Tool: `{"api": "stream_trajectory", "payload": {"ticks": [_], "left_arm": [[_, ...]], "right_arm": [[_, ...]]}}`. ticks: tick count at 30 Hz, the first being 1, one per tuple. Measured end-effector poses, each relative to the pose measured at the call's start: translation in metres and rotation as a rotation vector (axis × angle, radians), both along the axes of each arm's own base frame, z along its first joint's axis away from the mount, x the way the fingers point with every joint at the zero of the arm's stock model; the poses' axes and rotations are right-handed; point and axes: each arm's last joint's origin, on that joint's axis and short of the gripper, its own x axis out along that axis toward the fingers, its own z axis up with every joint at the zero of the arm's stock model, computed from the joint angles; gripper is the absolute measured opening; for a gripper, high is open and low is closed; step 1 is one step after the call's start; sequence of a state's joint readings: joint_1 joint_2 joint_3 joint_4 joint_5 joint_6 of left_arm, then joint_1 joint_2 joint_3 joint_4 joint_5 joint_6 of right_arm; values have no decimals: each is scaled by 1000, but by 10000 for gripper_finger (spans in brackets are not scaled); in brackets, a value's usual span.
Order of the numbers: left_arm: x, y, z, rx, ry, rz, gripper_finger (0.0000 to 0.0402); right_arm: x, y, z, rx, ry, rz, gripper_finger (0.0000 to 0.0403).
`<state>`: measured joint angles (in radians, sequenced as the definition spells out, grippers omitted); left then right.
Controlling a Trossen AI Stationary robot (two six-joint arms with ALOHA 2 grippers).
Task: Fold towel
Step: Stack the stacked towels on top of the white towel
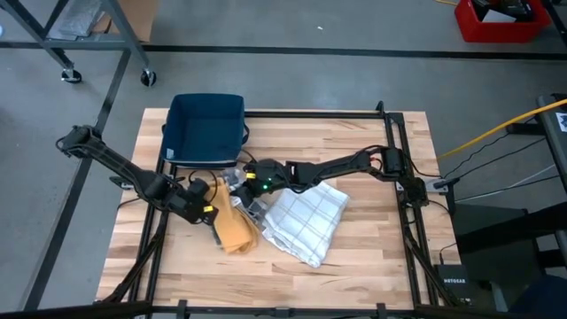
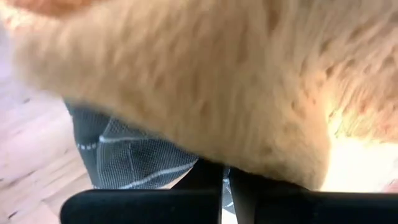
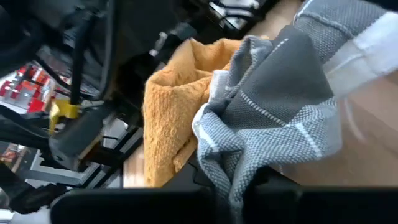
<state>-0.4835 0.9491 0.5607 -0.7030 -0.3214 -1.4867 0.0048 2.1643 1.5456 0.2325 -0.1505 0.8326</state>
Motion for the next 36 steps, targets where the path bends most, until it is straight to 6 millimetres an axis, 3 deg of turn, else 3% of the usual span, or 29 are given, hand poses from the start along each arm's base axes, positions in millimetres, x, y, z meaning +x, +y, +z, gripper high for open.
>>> {"api": "stream_trajectory", "payload": {"ticks": [10, 17, 24, 30, 36], "left_arm": [[1, 0, 4, -89, -58, 129, 0], [10, -7, 11, -235, -152, 154, 0], [16, -9, 24, -265, -207, 135, 0], [17, -10, 32, -267, -219, 128, 0], [18, -11, 38, -275, -239, 128, 0]], "right_arm": [[0, -3, 2, 43, 67, -39, 27], [-1, -2, 1, 107, 90, -41, 11], [0, -1, 3, 206, 85, -18, 23], [3, 0, 12, 260, 46, 0, 11], [11, 1, 38, 291, 14, 17, 21]]}}
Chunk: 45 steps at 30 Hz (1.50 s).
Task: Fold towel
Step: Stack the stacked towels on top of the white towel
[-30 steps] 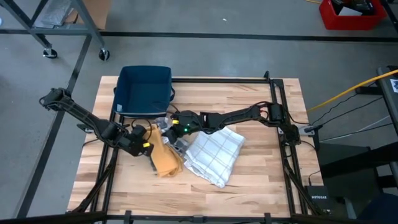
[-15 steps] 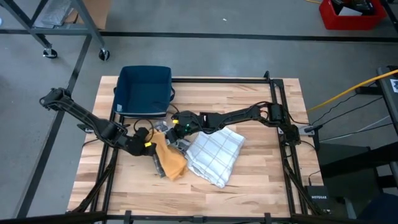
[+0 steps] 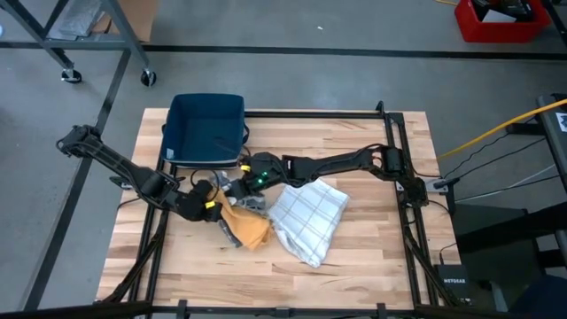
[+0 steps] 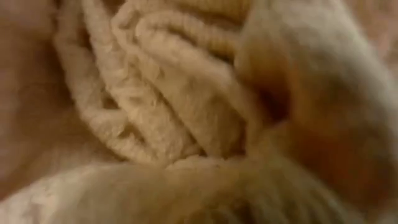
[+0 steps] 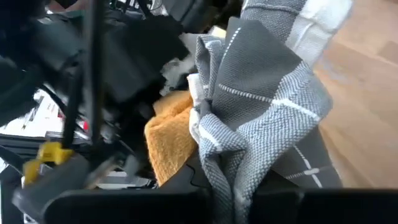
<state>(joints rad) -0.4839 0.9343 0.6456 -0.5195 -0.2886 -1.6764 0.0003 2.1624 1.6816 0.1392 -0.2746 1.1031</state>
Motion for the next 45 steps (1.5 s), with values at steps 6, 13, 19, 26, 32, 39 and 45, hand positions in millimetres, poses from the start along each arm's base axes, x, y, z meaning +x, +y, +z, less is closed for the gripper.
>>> {"api": "stream_trajectory", "payload": {"ticks": [6, 13, 19, 26, 32, 39, 45], "left_arm": [[4, 1, 16, 26, -46, -26, 0], [10, 8, 29, 55, -91, -27, 0], [15, 7, 30, 46, -120, -24, 0], [31, -1, 23, 41, -140, -27, 0], [47, -8, 16, 39, -161, -58, 0], [62, -12, 14, 38, -233, -46, 0], [75, -15, 6, 25, -244, -59, 0]], "right_arm": [[3, 0, 23, -67, 39, 3, 11], [4, 1, 29, -88, 41, -11, 20], [2, 7, 27, -107, 62, 2, 12], [-2, 12, 18, -111, 158, 27, 17], [-13, 26, 23, -186, 231, 62, 13], [-35, 35, 38, -280, 345, 32, 15], [-45, 49, 32, -341, 445, 32, 15]]}}
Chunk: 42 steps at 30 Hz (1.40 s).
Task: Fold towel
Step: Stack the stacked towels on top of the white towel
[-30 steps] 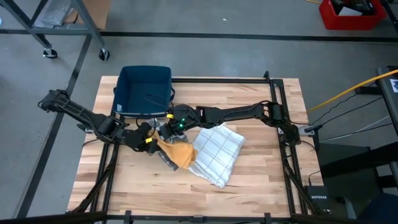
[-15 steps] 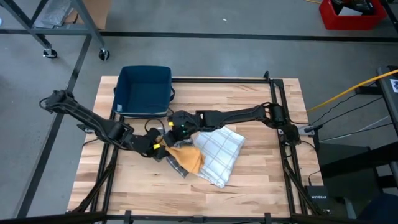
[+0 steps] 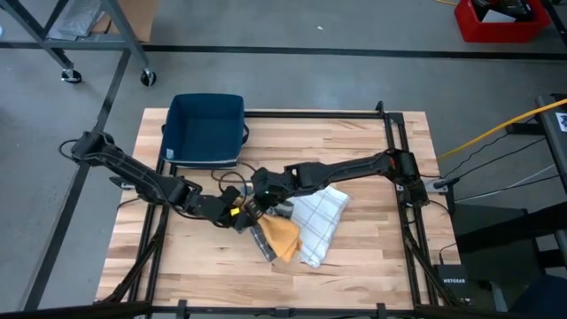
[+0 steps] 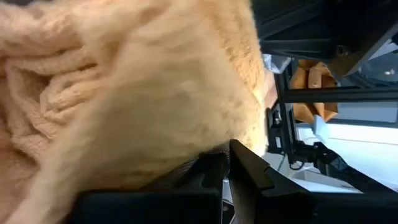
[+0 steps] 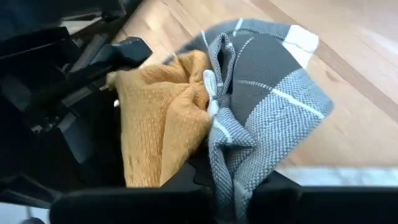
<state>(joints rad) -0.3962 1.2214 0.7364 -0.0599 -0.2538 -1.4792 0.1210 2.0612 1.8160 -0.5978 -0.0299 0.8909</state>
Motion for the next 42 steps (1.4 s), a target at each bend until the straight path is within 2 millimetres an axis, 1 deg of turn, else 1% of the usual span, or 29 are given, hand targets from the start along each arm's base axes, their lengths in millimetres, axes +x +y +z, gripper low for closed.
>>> {"api": "stream_trajectory", "payload": {"ticks": [10, 17, 19, 24, 30, 32, 38, 42], "left_arm": [[25, -11, -23, -8, -18, -27, 0], [37, -11, -34, -13, -34, -16, 0], [42, -11, -36, -18, -59, -10, 0], [54, -8, -37, -42, -132, 11, 0], [74, -7, -32, 19, -156, 5, 0], [80, -7, -34, 23, -153, 8, 0], [93, -11, -48, 35, -118, 10, 0], [97, -12, -47, 35, -123, 13, 0]], "right_arm": [[-17, 16, -5, -76, 152, 2, 15], [-26, 14, -8, -98, 237, 6, 15], [-29, 14, -7, -109, 260, 5, 15], [-42, 11, 6, -139, 300, 1, 15], [-56, 7, 16, -195, 351, 33, 15], [-59, 7, 16, -218, 379, 48, 15], [-64, 5, 11, -280, 429, 122, 15], [-65, 4, 9, -305, 443, 165, 15]]}}
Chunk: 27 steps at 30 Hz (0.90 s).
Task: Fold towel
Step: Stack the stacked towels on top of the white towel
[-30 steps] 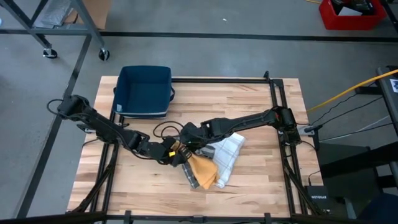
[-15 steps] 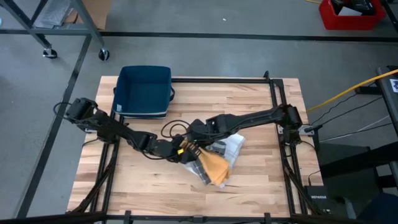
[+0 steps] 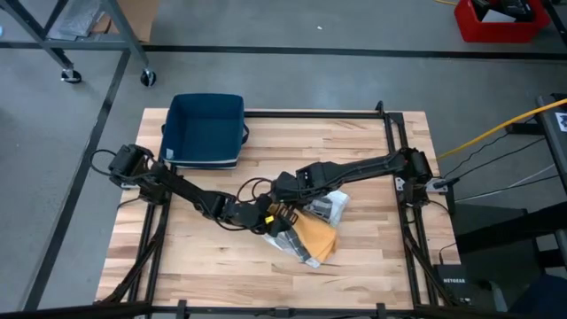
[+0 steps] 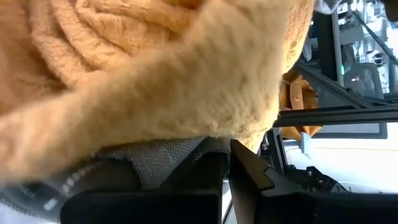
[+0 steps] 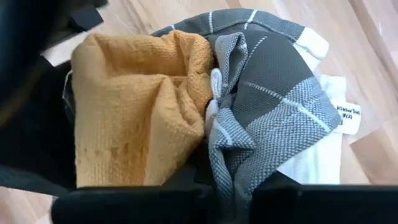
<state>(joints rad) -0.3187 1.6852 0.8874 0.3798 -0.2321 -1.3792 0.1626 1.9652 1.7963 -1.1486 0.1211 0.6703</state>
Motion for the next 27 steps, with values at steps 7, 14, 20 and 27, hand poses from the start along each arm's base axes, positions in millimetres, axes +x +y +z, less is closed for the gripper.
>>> {"api": "stream_trajectory", "payload": {"ticks": [7, 14, 20, 27], "left_arm": [[0, 2, -2, 21, 14, 18, 0], [0, 2, -3, 87, 23, -2, 10], [-2, 3, -5, 169, 45, -37, 48], [-3, 2, -7, 193, 65, -68, 103]], "right_arm": [[2, -11, 0, -14, 4, 44, 15], [1, -10, 0, -20, 12, 49, 18], [1, -9, 0, -6, 17, 54, 51], [-3, -9, -1, 25, 63, 62, 98]]}}
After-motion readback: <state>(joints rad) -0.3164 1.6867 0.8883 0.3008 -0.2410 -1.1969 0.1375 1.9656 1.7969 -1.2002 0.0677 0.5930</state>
